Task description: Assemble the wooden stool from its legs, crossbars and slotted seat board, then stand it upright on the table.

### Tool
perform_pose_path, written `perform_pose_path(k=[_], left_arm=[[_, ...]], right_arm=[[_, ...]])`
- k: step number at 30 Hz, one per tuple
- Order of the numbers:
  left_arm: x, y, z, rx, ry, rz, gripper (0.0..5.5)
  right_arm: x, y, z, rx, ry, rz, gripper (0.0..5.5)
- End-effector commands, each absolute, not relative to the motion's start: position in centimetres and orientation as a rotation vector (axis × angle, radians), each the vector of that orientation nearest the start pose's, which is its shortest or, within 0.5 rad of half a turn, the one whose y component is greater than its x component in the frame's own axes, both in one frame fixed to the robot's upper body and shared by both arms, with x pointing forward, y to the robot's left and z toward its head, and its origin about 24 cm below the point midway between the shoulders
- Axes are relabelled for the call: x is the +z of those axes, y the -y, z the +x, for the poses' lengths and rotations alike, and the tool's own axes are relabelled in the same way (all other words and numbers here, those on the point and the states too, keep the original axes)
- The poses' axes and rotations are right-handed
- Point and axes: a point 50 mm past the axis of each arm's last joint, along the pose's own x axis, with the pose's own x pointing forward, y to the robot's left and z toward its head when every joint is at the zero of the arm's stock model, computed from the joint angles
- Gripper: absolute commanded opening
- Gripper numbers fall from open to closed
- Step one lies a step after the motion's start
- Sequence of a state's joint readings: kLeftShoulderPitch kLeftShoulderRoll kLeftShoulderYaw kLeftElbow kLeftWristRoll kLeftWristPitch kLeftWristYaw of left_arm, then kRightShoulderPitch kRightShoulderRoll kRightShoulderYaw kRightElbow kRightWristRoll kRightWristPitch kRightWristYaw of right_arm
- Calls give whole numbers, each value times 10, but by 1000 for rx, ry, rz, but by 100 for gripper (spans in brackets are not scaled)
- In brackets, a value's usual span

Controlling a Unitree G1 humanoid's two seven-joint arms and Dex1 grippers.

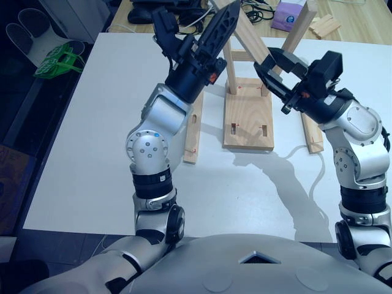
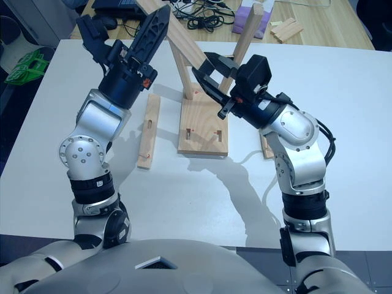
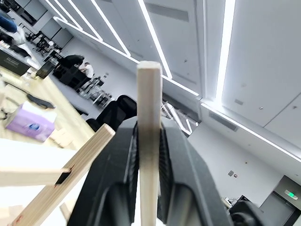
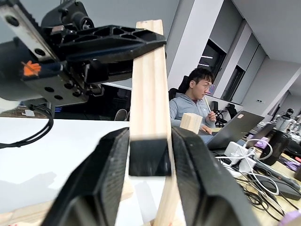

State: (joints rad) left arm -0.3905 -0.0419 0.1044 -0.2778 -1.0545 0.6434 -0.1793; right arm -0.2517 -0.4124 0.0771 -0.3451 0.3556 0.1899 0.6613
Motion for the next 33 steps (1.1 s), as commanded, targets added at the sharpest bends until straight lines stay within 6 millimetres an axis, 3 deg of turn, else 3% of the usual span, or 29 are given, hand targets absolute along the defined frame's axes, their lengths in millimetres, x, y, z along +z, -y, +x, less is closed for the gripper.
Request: perform_pose_path(k=[1,7,12,15,20,29,33], left_arm=[[177,-88,281,-787,87,-901,41],[174,-104,282,-687,112,-821,41],[152,-121,272,-492,112,-519,41],[123,-122,263,-330,30,-326,40],[100,-122,257,-159,-74,-188,40],[77,-117,254,-39,-127,-174,40],[77,-121,262,-3,-74,-153,40]], right_arm=[[153,137,256,938,240,-229,228],[121,167,249,929,49,-321,323],[93,201,239,821,-81,-413,407],[89,206,238,766,-73,-412,453],[87,205,237,745,-63,-410,536],[88,201,238,762,-56,-396,540],[86,197,236,793,-63,-411,540]])
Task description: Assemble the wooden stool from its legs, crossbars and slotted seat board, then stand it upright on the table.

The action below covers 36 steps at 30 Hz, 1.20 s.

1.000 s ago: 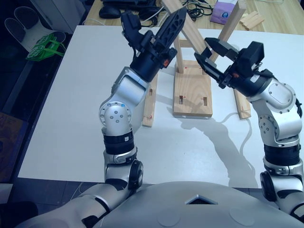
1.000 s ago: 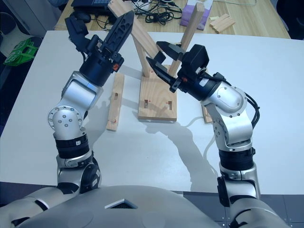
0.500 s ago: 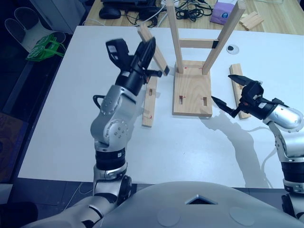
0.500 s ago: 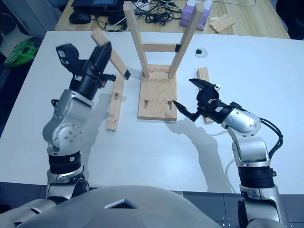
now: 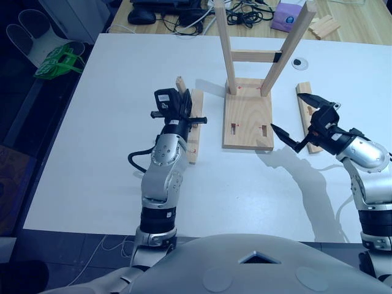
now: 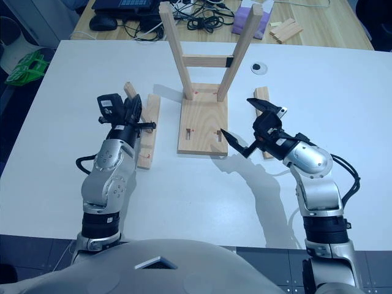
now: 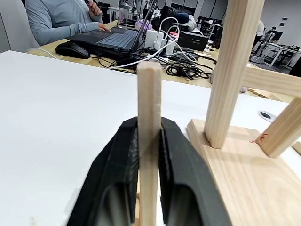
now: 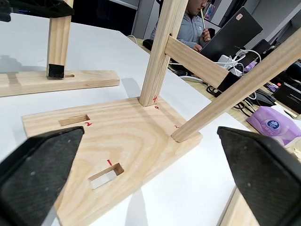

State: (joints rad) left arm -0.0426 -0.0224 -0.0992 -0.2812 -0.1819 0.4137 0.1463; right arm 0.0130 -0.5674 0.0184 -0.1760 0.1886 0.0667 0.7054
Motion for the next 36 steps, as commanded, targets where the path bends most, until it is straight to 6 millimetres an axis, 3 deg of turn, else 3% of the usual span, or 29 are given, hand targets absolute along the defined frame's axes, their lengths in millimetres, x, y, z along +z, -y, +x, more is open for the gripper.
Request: perform_pose_path(k=[1,4,8,13,25,32,36], left_arm=[[79,-123,264,6,-53,-145,40],[81,-126,267,3,-14,-121,40],[61,-120,257,-40,-53,-142,40],[62,-111,256,-65,-16,-213,40],[41,-117,254,-59,-24,-226,40],[17,-106,244,-125,-84,3,40],[1,-112,241,-78,-186,38,40]], right_arm=[[85,198,236,798,-67,-416,540],[86,202,236,795,-71,-422,540],[85,201,236,800,-74,-423,540],[85,198,235,805,-75,-417,540],[85,196,235,812,-71,-412,540],[86,196,236,814,-70,-423,540],[87,197,238,815,-68,-424,540]])
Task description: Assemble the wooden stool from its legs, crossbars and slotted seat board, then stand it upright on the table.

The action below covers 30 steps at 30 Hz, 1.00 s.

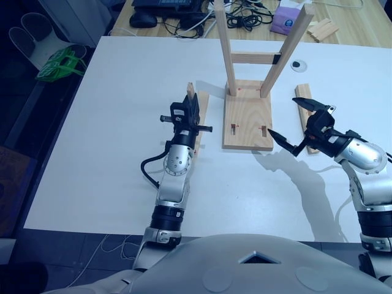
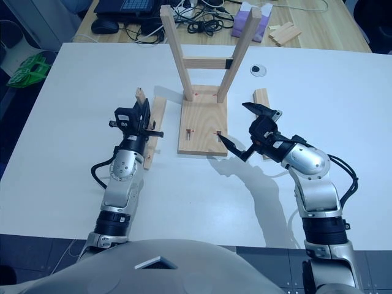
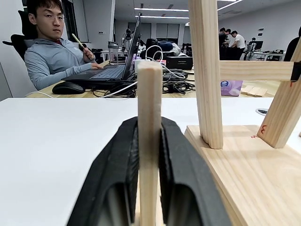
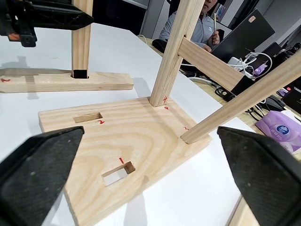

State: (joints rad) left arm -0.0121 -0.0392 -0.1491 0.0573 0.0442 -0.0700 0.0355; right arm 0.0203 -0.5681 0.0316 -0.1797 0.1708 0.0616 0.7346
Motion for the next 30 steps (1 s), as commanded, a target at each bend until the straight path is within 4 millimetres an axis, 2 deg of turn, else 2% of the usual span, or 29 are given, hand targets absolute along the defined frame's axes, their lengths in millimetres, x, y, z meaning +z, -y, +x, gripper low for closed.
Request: perform_pose_path(k=[1,4,9,11,15,22,28,30], left_arm=[[-2,-115,240,-62,-206,47,40],[-12,-120,238,-51,-264,82,40],[-23,-115,233,-93,-339,42,40],[-32,-117,230,-58,-394,-67,40],[-42,-123,224,-28,-437,-122,40],[-46,-114,215,-121,-326,73,40],[-71,-117,201,-104,-290,30,40],[-69,-117,201,-105,-251,2,40]], right_arm=[[87,197,238,815,-68,-424,540],[87,196,238,817,-66,-423,540],[87,196,239,813,-65,-422,540],[87,196,240,812,-64,-417,540],[87,197,239,810,-66,-416,540],[87,197,240,811,-64,-421,540],[89,197,241,819,-61,-427,540],[89,197,242,819,-58,-430,540]])
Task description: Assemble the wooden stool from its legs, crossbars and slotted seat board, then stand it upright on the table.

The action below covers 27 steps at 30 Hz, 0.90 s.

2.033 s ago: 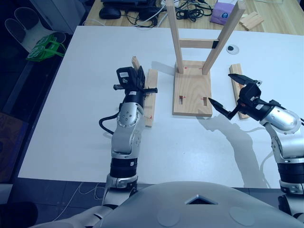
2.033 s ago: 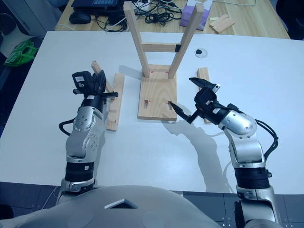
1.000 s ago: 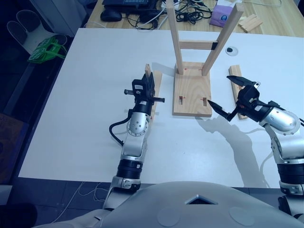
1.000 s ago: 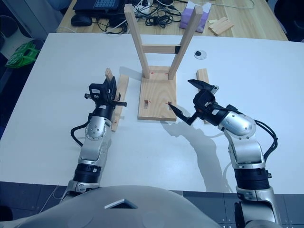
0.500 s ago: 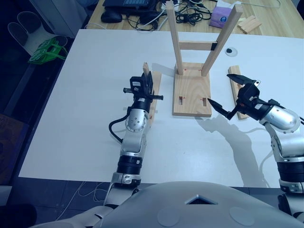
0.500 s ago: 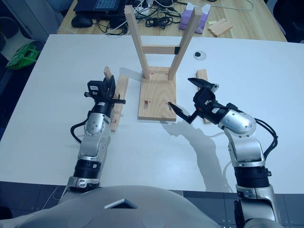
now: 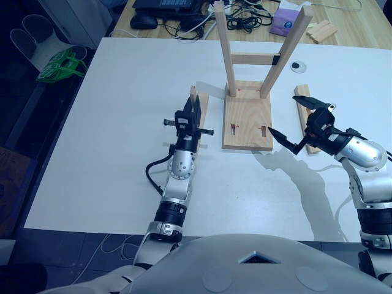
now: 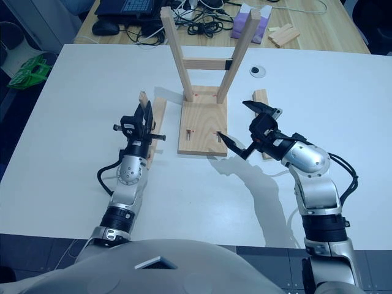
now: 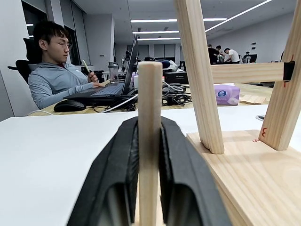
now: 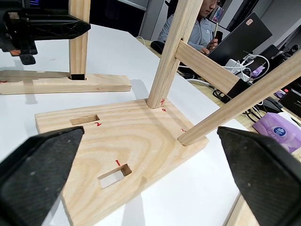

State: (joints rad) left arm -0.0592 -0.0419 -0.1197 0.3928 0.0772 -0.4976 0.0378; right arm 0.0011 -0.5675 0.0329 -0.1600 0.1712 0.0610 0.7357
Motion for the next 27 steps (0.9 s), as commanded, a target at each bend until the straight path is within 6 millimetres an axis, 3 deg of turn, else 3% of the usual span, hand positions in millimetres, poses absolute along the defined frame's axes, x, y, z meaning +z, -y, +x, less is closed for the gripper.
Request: perform_pose_path(k=[1,4,5,9,16,21,27], left_arm=[[-64,-117,204,-103,-207,-8,40],[-36,-123,222,-88,-64,10,40],[-27,-126,227,-79,-26,15,76],[12,-144,244,11,123,28,138],[111,-141,256,-11,398,45,236],[177,-134,279,-84,461,69,277],[227,-128,302,-209,440,67,277]], right_arm=[[89,198,241,818,-58,-430,540],[87,196,240,812,-58,-424,540],[87,196,240,811,-57,-421,540],[84,195,238,802,-55,-412,540],[80,193,236,781,-54,-397,540],[76,191,233,761,-56,-385,540],[74,185,232,768,-50,-386,540]])
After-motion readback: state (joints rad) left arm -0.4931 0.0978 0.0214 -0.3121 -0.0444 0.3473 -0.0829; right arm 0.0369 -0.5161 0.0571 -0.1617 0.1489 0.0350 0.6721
